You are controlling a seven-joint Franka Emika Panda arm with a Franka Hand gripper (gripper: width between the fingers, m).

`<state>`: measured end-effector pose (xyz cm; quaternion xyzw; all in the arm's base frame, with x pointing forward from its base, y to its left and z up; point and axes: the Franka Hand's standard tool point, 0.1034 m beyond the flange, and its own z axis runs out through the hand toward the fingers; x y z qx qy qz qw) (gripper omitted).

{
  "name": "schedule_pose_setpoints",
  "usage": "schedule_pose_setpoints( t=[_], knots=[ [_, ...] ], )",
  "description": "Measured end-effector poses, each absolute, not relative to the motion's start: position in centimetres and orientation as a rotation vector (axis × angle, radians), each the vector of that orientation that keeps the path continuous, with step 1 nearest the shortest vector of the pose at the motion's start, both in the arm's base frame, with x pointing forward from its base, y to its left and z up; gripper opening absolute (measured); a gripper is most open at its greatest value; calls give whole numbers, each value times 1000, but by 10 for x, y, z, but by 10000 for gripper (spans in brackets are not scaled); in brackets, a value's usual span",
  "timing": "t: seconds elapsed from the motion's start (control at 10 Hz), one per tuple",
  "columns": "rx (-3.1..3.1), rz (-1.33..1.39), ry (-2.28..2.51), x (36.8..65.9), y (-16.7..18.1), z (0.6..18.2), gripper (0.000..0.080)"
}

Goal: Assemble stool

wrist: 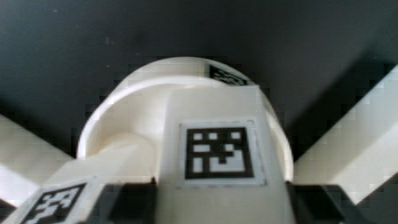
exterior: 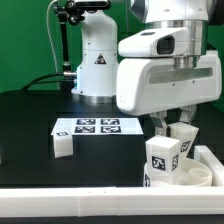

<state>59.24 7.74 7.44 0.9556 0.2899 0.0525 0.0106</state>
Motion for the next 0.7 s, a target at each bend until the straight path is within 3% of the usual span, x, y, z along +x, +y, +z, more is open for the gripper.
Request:
schedule_pose_setpoints(
  t=[0.3,0.7],
  knots=[
    [3021,166,783,592,77,74,338],
    [3145,196,156,591,73,72,339]
  ],
)
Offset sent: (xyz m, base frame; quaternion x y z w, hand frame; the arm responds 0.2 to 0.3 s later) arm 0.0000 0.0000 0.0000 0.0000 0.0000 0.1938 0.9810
